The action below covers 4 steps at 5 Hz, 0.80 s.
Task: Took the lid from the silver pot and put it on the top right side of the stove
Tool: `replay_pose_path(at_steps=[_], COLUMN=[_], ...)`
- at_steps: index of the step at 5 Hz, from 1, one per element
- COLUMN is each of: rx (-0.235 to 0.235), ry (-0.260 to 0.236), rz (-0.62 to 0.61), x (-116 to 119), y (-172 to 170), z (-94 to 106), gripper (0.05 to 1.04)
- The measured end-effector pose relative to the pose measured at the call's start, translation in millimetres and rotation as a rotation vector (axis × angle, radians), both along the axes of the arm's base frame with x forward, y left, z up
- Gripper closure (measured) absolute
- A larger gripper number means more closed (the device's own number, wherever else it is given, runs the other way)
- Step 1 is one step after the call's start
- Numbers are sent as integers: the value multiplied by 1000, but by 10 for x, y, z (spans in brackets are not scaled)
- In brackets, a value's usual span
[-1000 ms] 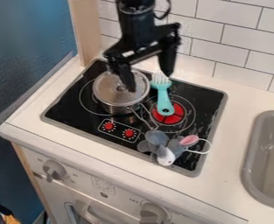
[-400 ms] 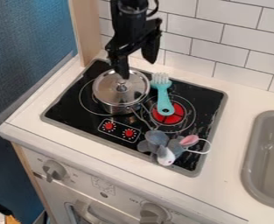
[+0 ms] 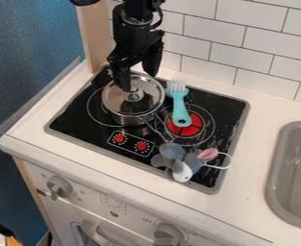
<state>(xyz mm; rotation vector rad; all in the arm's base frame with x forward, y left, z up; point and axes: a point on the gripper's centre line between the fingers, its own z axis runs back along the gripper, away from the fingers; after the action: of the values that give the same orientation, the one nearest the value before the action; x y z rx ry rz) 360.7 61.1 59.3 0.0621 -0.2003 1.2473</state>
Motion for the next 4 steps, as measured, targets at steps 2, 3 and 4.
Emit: replay_pose_path(at_steps=[2,3,4], rx=[-4,-6,-8], ry=[51,60,65], rz=[-5,-20,-12], x=[-44,-63,-93], y=[2,-4,-8], z=[-158,-207,-218], gripper=[131,417,699])
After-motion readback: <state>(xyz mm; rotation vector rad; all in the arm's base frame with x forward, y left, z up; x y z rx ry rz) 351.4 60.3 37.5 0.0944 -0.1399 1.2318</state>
